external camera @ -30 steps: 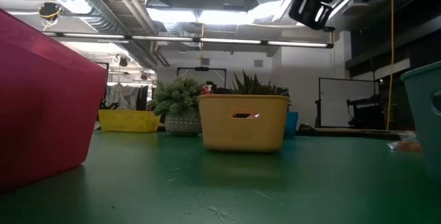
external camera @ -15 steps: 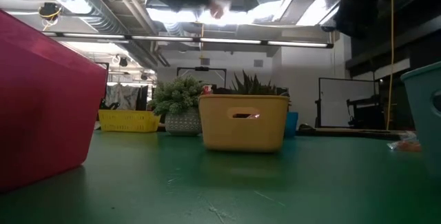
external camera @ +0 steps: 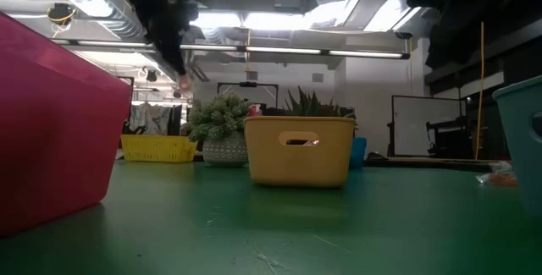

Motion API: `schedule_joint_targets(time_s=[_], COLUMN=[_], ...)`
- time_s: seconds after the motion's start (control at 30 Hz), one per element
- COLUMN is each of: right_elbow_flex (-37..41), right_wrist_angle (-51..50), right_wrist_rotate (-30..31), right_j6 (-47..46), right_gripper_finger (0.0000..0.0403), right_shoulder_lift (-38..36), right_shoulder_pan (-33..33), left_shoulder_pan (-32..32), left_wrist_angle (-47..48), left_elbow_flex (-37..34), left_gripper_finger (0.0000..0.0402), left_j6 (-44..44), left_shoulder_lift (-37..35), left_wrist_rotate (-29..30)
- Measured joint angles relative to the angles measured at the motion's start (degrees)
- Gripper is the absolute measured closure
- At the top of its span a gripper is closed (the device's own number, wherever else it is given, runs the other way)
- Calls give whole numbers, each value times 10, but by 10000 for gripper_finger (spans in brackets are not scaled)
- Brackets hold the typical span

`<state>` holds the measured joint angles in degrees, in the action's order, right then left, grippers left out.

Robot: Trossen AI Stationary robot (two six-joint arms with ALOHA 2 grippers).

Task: Sort candy
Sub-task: Put the orange gummy into the yellow bin, then put the blue gummy into the yellow bin

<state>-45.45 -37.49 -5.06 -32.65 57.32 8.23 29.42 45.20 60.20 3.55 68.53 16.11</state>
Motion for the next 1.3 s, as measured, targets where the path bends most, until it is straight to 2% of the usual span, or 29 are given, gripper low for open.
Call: schedule_joint_targets(time_s=[0.27, 0.6, 0.8, 0.97, 1.03, 1.3], right_elbow_flex=[0, 0, 0, 0, 0, 0], right_wrist_angle=[-1, -1, -1, -1, -1, -1], right_wrist_rotate=[0, 0, 0, 0, 0, 0], right_j6=[0, 0, 0, 0, 0, 0], right_gripper_finger=[221, 221, 221, 221, 221, 221], right_shoulder_lift=[0, 0, 0, 0, 0, 0], right_shoulder_pan=[0, 0, 0, 0, 0, 0], left_shoulder_pan=[131, 186, 200, 202, 202, 214], left_wrist_angle=[0, 1, 5, 11, 35, 231], left_elbow_flex=[-1, -1, -1, -1, -1, -1], left_gripper_finger=[401, 398, 339, 282, 272, 267], left_j6=[-3, -4, -4, -4, -5, 13], left_shoulder_lift=[24, 73, 86, 86, 86, 86], left_wrist_rotate=[10, 20, 61, 62, 61, 7])
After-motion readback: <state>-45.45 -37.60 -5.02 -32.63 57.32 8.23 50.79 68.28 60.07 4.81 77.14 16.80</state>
